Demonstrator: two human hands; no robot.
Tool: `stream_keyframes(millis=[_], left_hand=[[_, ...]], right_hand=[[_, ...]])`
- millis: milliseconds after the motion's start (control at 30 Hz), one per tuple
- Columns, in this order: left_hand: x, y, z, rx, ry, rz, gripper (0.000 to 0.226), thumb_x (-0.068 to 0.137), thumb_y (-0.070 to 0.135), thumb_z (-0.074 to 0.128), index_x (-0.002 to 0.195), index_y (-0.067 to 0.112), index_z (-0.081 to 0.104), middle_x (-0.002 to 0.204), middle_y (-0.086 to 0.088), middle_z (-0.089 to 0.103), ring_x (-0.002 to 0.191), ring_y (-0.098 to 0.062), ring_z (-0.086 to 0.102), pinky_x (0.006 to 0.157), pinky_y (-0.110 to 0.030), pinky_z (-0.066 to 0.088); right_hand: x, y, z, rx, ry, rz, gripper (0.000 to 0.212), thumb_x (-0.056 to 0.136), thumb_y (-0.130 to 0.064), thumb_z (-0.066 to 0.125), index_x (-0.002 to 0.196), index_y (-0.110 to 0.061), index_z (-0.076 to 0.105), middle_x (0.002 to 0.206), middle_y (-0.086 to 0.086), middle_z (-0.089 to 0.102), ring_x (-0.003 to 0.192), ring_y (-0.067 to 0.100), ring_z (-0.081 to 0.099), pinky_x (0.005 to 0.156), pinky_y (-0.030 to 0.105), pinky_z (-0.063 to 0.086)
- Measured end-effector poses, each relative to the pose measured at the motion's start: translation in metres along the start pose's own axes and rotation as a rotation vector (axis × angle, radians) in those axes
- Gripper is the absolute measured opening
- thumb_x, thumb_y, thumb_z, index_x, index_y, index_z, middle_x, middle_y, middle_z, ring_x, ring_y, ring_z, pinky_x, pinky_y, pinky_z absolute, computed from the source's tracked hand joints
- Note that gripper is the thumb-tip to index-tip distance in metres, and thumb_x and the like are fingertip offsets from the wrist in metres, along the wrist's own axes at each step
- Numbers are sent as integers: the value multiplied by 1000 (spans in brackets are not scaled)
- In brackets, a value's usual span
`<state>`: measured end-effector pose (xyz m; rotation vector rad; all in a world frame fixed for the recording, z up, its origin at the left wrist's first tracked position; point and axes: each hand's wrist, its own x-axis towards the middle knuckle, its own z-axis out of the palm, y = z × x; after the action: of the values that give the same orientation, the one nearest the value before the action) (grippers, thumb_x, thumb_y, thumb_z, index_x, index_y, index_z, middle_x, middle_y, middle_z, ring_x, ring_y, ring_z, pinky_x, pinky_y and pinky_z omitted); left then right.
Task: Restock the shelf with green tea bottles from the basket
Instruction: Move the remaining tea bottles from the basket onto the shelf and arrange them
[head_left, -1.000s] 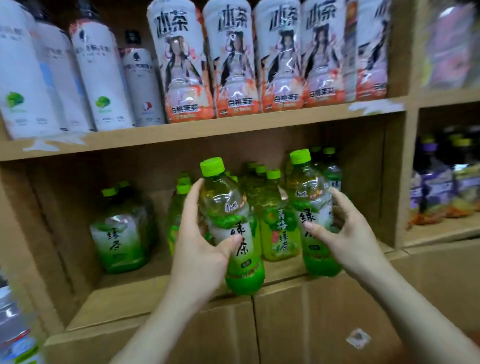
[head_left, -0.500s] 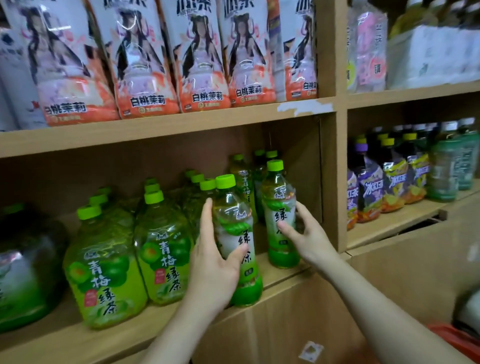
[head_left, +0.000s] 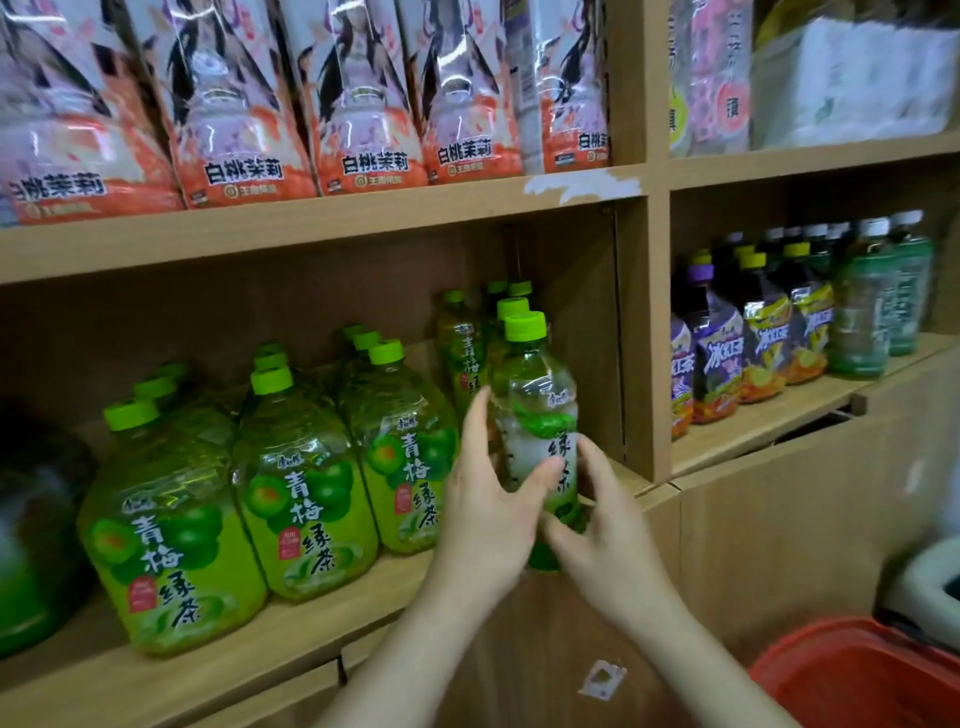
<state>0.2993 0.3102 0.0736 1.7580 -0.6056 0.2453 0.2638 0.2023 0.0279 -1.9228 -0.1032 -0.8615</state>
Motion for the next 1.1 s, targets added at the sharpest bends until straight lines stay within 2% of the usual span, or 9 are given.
stream_keyframes(millis=[100, 200, 300, 400, 533, 633, 900, 1000, 1100], left_hand=[[7, -7, 16, -50, 42, -80, 53, 88, 34, 63, 134, 37, 38, 139, 8, 47, 126, -10, 47, 106, -40, 41], [21, -18, 30, 261, 155, -57, 67, 92, 36, 56, 147, 25, 19, 148, 3, 38, 135, -18, 36, 109, -37, 34], [43, -26, 48, 402, 174, -152, 65, 92, 40, 55, 143, 14, 23, 134, -12, 54, 117, -32, 54, 91, -40, 47], [67, -30, 57, 421, 247, -255, 54, 92, 35, 57, 135, 10, 35, 118, -16, 63, 106, -36, 60, 80, -40, 48], [106, -47, 62, 317, 325, -356, 50, 91, 17, 56, 136, 11, 37, 135, -19, 46, 126, -36, 43, 99, -42, 39], [132, -59, 64, 323, 383, -409, 51, 89, 16, 59, 136, 10, 40, 140, -19, 40, 133, -37, 33, 108, -46, 32], [138, -68, 59, 242, 474, -347, 47, 87, 6, 62, 128, 9, 40, 122, -16, 62, 111, -33, 58, 86, -38, 44], [133, -61, 59, 206, 476, -329, 54, 89, 9, 61, 135, 14, 34, 128, -14, 59, 115, -33, 57, 90, -39, 44], [108, -47, 63, 161, 443, -109, 51, 87, 19, 62, 132, 23, 37, 128, -4, 55, 117, -24, 54, 97, -36, 43]], right_hand=[[8, 12, -27, -172, 131, 24, 66, 77, -30, 73, 136, -27, 42, 121, -7, 61, 109, 10, 60, 90, 29, 51], [18, 25, -47, -315, 201, 57, 68, 78, -30, 73, 138, -24, 40, 125, -4, 61, 109, 16, 60, 87, 28, 49], [30, 30, -50, -343, 190, 83, 69, 78, -30, 74, 137, -26, 40, 121, -4, 64, 105, 20, 62, 80, 27, 49], [39, 36, -46, -313, 176, 122, 71, 74, -28, 78, 133, -23, 40, 119, -1, 65, 105, 23, 63, 78, 26, 45], [49, 47, -36, -230, 197, 189, 64, 73, -29, 79, 124, -17, 41, 123, 6, 62, 115, 25, 58, 90, 32, 46], [54, 51, -28, -242, 239, 200, 57, 76, -30, 77, 120, -16, 43, 117, 9, 65, 108, 29, 61, 85, 36, 49], [70, 52, -10, -313, 265, 265, 53, 81, -44, 67, 122, -25, 39, 104, 3, 69, 93, 25, 65, 73, 38, 54], [71, 51, -4, -353, 273, 275, 53, 83, -48, 63, 126, -28, 38, 104, 2, 69, 94, 27, 65, 75, 42, 54], [70, 53, -4, -383, 278, 244, 58, 85, -47, 61, 134, -27, 38, 115, 2, 66, 102, 27, 63, 79, 40, 52]])
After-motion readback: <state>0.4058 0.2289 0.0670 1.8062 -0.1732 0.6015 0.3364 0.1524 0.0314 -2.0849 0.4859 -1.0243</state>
